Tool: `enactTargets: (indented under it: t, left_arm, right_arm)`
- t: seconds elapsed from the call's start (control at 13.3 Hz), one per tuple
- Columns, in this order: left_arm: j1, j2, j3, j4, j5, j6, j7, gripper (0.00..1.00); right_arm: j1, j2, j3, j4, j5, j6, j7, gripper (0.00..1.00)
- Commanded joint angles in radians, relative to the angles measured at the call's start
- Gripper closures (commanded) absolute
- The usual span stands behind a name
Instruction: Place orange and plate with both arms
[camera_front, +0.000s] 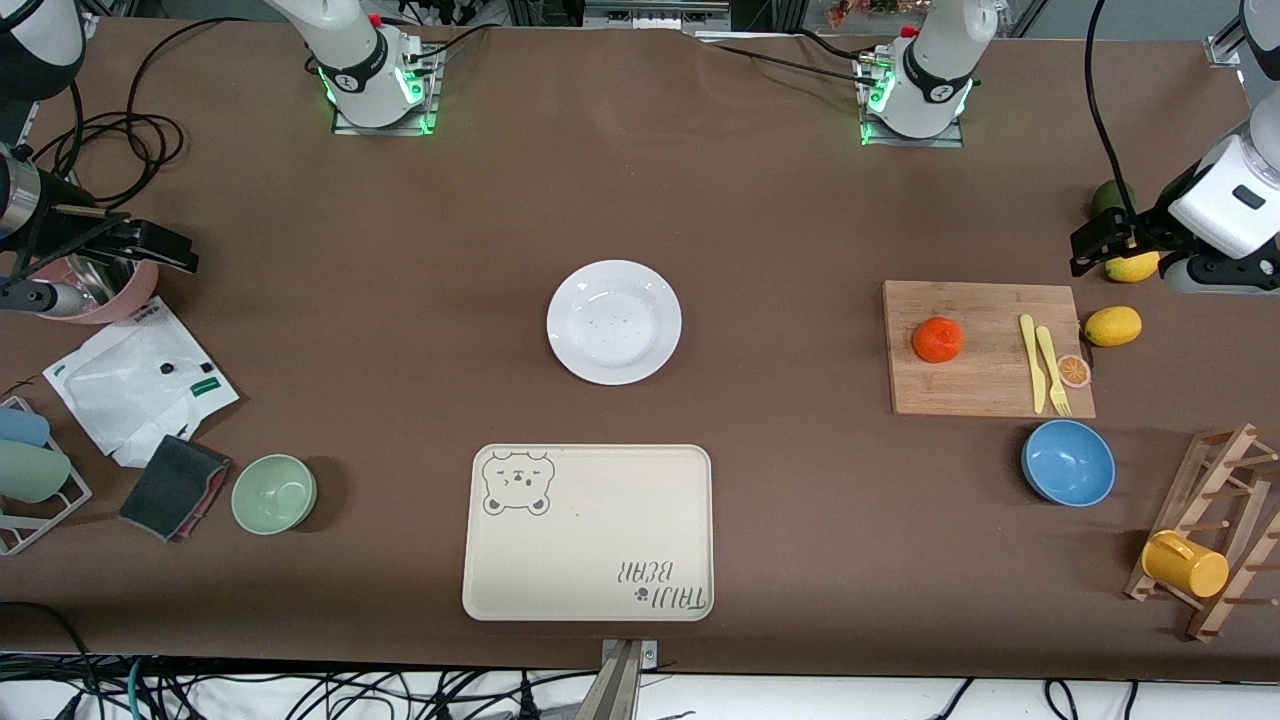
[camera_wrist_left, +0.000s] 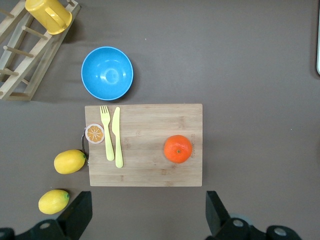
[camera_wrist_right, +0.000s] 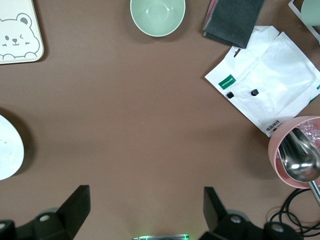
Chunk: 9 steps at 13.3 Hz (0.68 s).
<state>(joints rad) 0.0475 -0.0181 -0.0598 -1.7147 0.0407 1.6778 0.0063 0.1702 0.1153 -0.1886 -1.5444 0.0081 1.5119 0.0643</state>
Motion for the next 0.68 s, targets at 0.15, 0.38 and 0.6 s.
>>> enactTargets:
  t: [0.15, 0.38, 0.6]
  left_arm:
    - [-0.006, -0.003, 0.009, 0.012, -0.012, -0.016, 0.023, 0.0]
    - [-0.005, -0.003, 0.009, 0.01, -0.012, -0.016, 0.023, 0.0]
    - [-0.001, -0.003, 0.009, 0.01, -0.012, -0.016, 0.024, 0.0]
  right_arm:
    - [-0.006, 0.009, -0.002, 0.021, 0.018, -0.015, -0.011, 0.0]
    - [-0.006, 0.009, -0.002, 0.021, 0.018, -0.012, -0.012, 0.0]
    - [-0.006, 0.009, -0.002, 0.021, 0.018, -0.013, -0.014, 0.0]
